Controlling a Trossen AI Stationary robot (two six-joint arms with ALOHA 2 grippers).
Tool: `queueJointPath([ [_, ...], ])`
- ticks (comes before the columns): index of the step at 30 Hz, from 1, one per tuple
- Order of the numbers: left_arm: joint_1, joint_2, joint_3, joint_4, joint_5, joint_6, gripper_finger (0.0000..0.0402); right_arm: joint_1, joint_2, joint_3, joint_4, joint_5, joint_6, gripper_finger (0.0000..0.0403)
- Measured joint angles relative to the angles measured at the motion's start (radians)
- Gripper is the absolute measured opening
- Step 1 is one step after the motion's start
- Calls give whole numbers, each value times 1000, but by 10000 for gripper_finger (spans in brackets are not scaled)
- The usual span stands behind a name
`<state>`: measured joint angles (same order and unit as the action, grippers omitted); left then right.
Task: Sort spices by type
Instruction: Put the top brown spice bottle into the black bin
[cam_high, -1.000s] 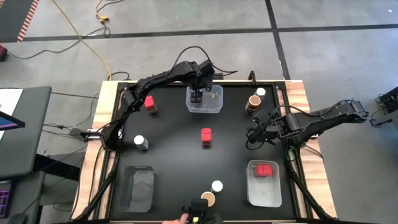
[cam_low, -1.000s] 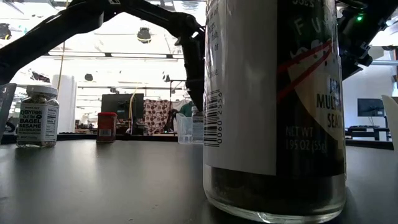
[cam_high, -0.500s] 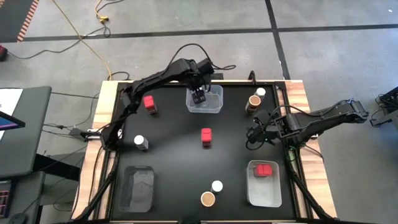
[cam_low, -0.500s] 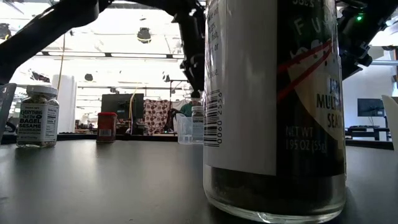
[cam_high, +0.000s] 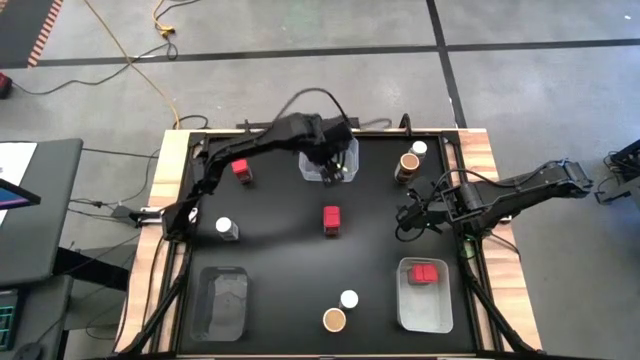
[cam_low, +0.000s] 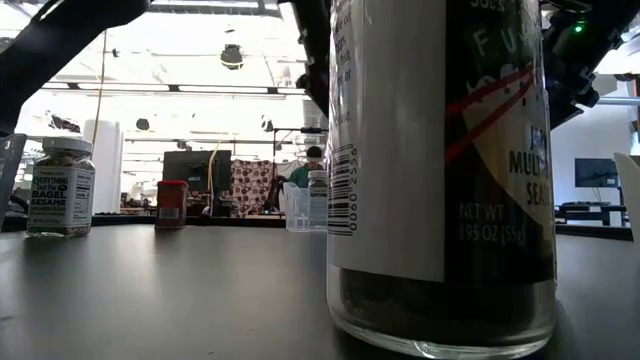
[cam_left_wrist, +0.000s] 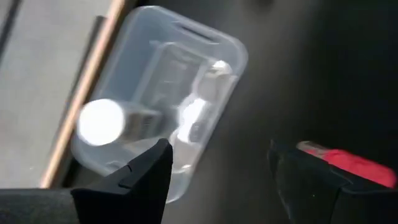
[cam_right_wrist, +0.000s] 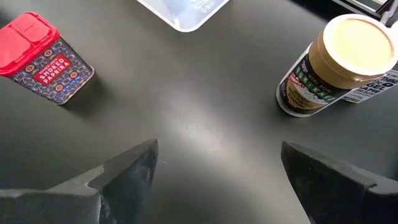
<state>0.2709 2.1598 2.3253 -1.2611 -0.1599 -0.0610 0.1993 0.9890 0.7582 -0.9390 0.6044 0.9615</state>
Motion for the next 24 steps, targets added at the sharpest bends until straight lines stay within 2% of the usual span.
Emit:
queueJointPath([
  [4,-76,1,-80,133,50,-11,252,0,0,0,1,0,0,374],
  [10,-170,0,-156,297,53,-15,252,0,0,0,2,-5,39,374],
  [24,-285,-20,-356,545,51,-92,252,3,0,0,1,-84,62,374],
])
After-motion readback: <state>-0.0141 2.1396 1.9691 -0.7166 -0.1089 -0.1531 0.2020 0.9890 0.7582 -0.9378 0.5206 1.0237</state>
